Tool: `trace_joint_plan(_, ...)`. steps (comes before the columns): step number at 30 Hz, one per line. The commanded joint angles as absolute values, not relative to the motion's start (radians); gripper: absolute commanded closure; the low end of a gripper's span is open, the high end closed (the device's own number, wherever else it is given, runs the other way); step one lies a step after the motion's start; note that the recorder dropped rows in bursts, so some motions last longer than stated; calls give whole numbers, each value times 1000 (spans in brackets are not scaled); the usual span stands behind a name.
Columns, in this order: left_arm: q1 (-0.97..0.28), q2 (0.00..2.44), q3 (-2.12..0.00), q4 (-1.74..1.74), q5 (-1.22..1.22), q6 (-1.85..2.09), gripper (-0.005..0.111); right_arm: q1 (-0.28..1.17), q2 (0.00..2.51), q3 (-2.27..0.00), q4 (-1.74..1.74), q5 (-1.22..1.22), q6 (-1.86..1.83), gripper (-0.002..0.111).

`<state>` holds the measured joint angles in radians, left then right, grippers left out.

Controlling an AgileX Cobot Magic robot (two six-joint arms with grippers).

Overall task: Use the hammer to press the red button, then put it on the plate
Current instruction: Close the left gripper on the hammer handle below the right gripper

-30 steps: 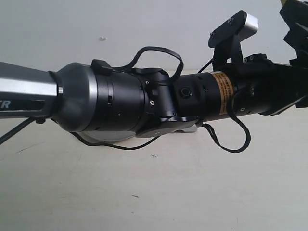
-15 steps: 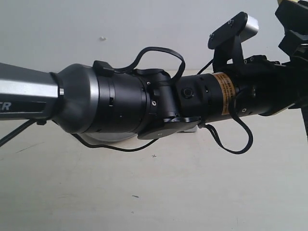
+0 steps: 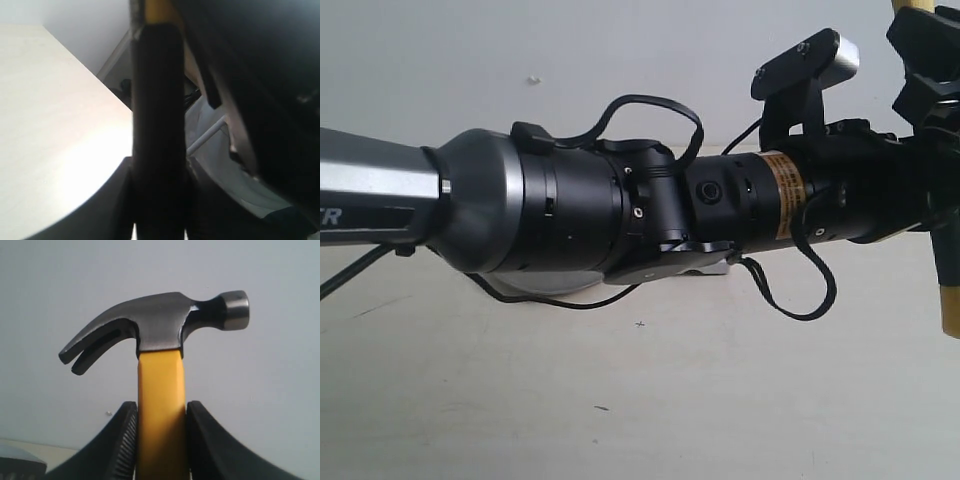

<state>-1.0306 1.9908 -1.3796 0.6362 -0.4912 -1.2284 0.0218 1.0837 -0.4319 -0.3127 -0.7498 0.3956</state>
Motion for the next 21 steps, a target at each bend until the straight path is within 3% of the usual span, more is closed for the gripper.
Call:
trace_joint_plan(1,-1038,1990,-1383,702,-499,-1205,107,23,1073,-437,-286,-802,387,107)
trace_joint_plan(11,-1036,1990,-1383,754,-478,-1203,107,23,1073,-437,-286,-799,389,75)
trace_joint_plan(21,-1034,1990,-1383,787,-447,-1200,107,23,1071,-437,-286,-765,389,64)
